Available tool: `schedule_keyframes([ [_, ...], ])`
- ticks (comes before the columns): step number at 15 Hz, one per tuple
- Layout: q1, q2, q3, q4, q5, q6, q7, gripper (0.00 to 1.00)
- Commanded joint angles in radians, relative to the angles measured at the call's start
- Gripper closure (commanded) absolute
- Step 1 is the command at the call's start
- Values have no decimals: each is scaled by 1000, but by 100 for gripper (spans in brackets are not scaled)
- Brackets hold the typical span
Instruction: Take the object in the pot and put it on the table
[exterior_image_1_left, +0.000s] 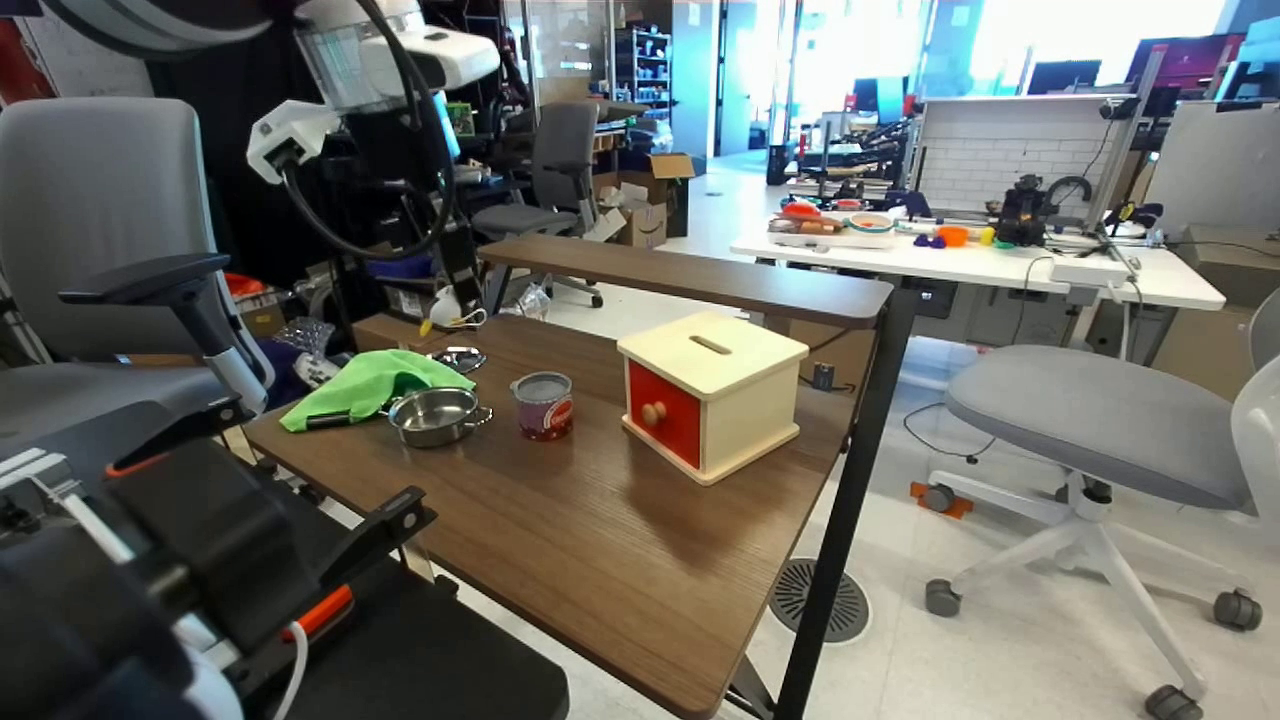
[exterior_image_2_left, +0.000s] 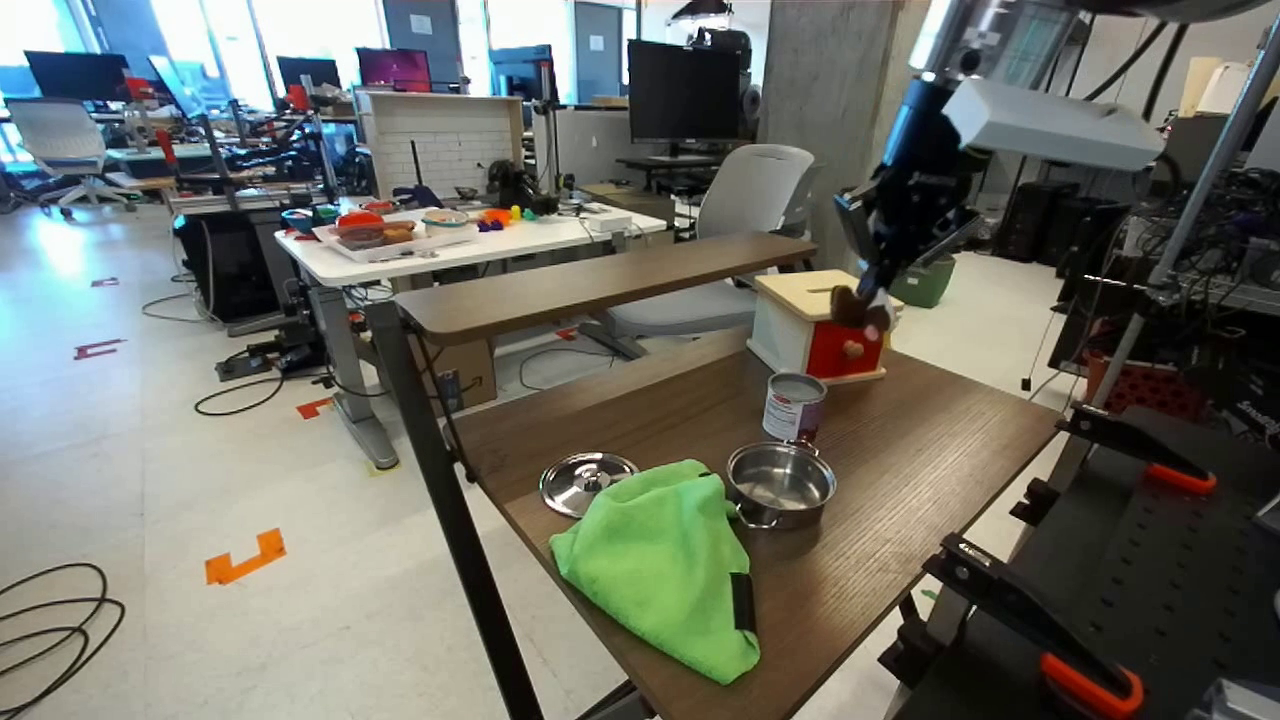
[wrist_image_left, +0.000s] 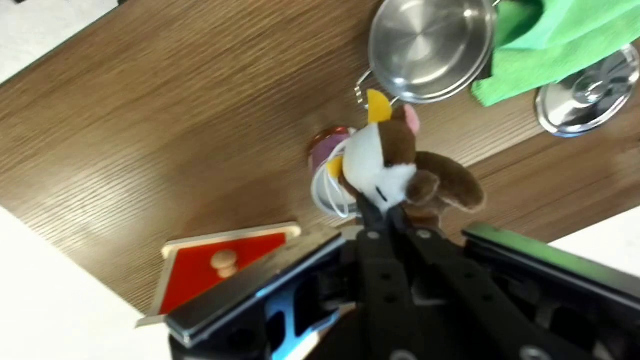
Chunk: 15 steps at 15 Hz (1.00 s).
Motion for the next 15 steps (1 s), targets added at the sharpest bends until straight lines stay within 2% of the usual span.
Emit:
schedule_keyframes([
  [1, -89, 2, -74, -7, -57, 18, 3, 99],
  [5, -156, 97, -193, 25, -126, 64, 22, 99],
  [9, -156, 243, -273, 85, -82, 127, 30, 99],
  [12, -134, 347, -284, 142, -19, 134, 35, 99],
  [15, -124, 424, -257, 192, 46, 112, 27, 99],
])
